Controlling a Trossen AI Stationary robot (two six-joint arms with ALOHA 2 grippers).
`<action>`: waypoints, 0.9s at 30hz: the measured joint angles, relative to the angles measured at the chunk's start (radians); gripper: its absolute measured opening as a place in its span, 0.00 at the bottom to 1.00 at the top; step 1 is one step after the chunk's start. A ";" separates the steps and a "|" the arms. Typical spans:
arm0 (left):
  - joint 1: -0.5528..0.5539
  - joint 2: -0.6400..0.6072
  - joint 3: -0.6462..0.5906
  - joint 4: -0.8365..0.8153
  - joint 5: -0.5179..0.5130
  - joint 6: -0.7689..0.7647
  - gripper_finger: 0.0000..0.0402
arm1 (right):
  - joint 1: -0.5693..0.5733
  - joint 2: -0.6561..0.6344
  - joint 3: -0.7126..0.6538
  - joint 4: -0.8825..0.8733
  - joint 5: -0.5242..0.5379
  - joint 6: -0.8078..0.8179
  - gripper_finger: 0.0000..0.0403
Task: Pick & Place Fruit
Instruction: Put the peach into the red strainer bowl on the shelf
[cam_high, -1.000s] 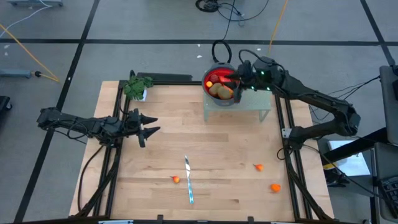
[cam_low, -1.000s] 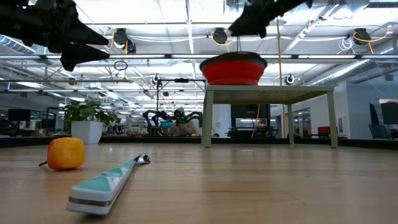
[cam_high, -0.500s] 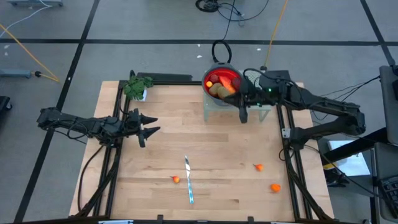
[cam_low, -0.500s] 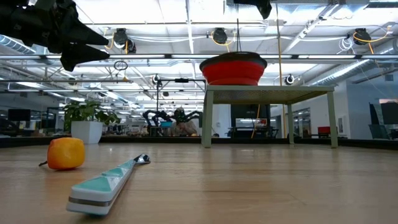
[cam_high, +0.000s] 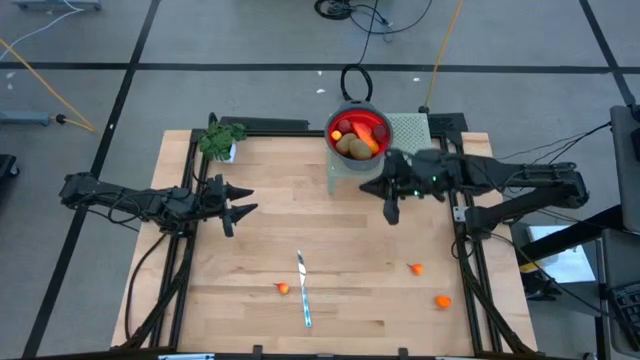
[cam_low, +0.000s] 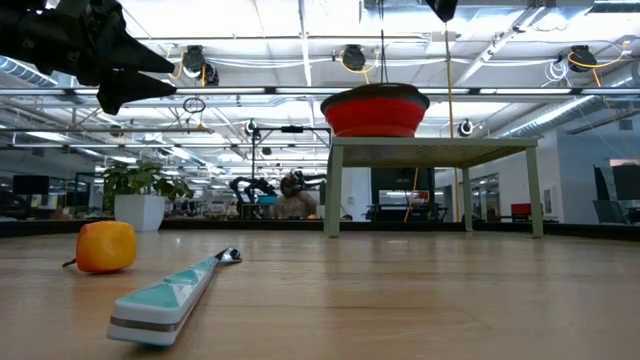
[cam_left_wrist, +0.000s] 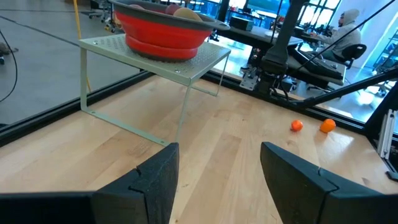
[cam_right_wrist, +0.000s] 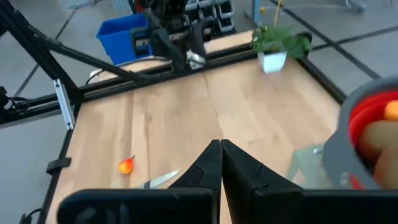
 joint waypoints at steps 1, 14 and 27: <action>0.000 0.000 0.000 0.000 0.000 0.000 0.56 | 0.022 0.000 0.000 -0.010 0.019 0.017 0.00; 0.000 0.000 0.000 -0.005 0.000 0.077 0.56 | 0.316 -0.001 -0.024 -0.103 0.227 0.232 0.00; 0.000 0.000 0.000 -0.005 0.000 0.113 0.56 | 0.463 0.000 -0.203 -0.123 0.153 0.569 0.00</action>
